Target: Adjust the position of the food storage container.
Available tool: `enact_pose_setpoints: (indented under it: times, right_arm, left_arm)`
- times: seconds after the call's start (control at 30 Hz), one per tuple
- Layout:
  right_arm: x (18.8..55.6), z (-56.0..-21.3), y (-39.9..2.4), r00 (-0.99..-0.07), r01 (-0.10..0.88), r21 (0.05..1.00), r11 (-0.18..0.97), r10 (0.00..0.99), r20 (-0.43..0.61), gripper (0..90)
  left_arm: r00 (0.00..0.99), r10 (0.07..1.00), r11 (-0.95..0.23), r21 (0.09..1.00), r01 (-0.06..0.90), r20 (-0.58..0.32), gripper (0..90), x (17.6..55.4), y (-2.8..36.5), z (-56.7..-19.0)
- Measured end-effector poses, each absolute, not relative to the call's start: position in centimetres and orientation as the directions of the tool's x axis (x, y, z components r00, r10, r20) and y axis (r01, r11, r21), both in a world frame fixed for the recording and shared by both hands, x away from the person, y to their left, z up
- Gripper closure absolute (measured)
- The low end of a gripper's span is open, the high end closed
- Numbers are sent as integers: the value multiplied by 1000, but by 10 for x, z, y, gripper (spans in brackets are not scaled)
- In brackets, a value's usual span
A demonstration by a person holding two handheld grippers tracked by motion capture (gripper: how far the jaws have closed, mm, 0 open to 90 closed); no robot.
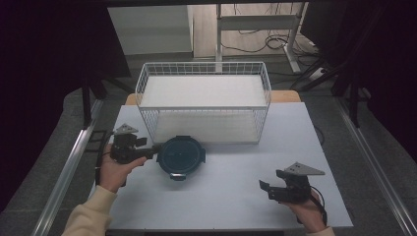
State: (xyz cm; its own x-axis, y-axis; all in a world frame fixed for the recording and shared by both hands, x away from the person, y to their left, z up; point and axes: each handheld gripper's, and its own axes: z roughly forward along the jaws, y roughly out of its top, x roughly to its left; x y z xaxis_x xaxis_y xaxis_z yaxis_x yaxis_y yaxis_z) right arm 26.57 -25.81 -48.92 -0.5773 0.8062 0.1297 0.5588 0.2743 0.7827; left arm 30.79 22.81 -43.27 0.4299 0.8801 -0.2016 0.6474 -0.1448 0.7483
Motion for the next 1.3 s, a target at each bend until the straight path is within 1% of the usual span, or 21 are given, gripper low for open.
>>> enact_pose_setpoints:
  times: [0.2,0.33,0.37,0.4,0.57,0.6,0.63,0.7,0.77,0.8,0.83,0.9,0.93,0.97,1.1,1.27,1.3]
  right_arm:
    - [267,-489,-260,-564,563,782,267,816,127,211]
    - [268,-489,-261,-558,562,784,263,820,125,211]
    - [268,-489,-261,-558,562,784,264,821,124,211]
    - [268,-489,-261,-555,565,782,263,823,124,211]
    - [268,-490,-261,-555,566,780,268,823,120,211]
    - [268,-490,-261,-555,566,780,268,823,120,211]
    - [268,-490,-261,-556,564,780,271,823,116,211]
    - [268,-490,-261,-556,564,780,272,823,115,211]
    - [268,-491,-260,-556,564,778,275,824,112,211]
    - [268,-491,-260,-556,564,778,275,824,112,211]
    - [268,-491,-260,-556,563,778,278,824,108,210]
    - [268,-491,-259,-557,563,778,279,824,107,211]
    - [268,-491,-259,-558,560,778,284,824,101,211]
    - [268,-491,-259,-558,562,777,285,824,101,210]
    - [268,-492,-259,-556,564,774,288,825,98,211]
    - [268,-493,-258,-557,564,772,293,825,94,210]
    - [268,-493,-258,-557,564,772,295,825,92,210]
  left_arm:
    - [406,891,-136,733,666,-203,361,324,226,-438]
    - [400,895,-141,726,673,-198,419,333,225,-441]
    - [402,893,-140,724,675,-202,419,336,225,-442]
    - [405,891,-142,721,678,-205,515,338,225,-443]
    - [406,891,-151,711,687,-203,651,349,223,-448]
    - [404,893,-154,708,689,-200,651,351,222,-450]
    - [407,894,-168,700,694,-189,694,355,221,-452]
    - [409,893,-172,696,698,-189,707,358,220,-453]
    - [411,892,-176,692,700,-190,748,362,218,-456]
    - [411,892,-178,691,700,-186,748,363,218,-457]
    - [406,895,-177,689,703,-185,786,366,216,-460]
    - [407,895,-182,686,705,-181,802,368,216,-462]
    - [409,895,-188,682,707,-177,831,369,215,-464]
    - [417,893,-205,671,713,-170,838,371,214,-467]
    - [416,893,-205,666,717,-173,869,374,212,-471]
    - [410,895,-204,660,723,-173,882,377,211,-475]
    - [418,895,-227,647,728,-156,882,378,212,-477]
